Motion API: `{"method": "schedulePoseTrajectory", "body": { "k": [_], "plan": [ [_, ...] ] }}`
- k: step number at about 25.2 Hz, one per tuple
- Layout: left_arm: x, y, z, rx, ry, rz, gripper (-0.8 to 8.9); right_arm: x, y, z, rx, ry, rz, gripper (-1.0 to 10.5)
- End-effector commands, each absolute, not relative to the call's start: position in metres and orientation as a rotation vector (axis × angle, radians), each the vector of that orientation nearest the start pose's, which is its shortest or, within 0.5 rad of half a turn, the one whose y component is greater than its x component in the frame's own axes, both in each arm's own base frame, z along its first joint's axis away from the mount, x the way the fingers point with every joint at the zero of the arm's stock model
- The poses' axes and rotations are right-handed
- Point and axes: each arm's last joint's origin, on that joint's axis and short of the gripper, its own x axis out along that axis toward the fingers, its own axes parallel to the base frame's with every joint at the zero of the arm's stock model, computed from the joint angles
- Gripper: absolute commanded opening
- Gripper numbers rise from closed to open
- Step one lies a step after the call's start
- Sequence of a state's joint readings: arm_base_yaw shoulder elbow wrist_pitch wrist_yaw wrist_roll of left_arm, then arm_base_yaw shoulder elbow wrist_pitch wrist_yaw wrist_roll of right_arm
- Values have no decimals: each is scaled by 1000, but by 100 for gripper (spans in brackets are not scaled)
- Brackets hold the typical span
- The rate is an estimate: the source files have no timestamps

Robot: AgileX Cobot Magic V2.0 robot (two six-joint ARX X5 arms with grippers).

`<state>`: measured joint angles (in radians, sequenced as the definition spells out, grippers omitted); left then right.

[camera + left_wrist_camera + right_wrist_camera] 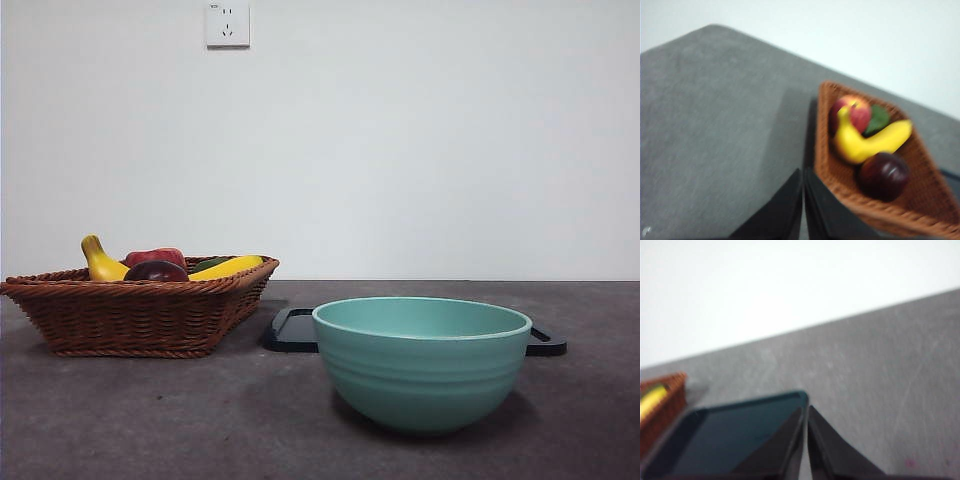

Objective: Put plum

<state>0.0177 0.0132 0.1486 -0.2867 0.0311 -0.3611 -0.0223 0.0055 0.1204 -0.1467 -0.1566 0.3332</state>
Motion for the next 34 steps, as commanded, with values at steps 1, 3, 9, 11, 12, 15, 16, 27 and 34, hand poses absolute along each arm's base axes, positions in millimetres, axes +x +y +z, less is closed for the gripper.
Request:
{"method": "schedulePoseTrajectory", "body": {
  "k": [1,3,9,11,12,15,16,27,34],
  "plan": [
    [82,1,205,-390,137,13,9,84,3,209,363,30,131,5],
    [80,1,217,-390,143,11,9,80,3,222,360,34,130,5],
    [80,-3,255,-338,228,-113,9,75,4,260,323,129,154,5],
    [83,-4,266,-305,277,-155,9,76,5,270,295,187,195,5],
    [85,-5,272,-290,305,-180,9,77,6,276,283,227,220,5],
    [92,-7,286,-255,382,-249,9,83,8,289,259,338,290,5],
    [95,-8,292,-240,412,-281,9,86,9,294,254,383,318,5],
    [125,-20,334,-112,702,-523,9,117,22,340,170,683,564,5],
    [130,-29,342,-87,724,-586,9,127,39,341,104,786,692,5]
  ]
}}
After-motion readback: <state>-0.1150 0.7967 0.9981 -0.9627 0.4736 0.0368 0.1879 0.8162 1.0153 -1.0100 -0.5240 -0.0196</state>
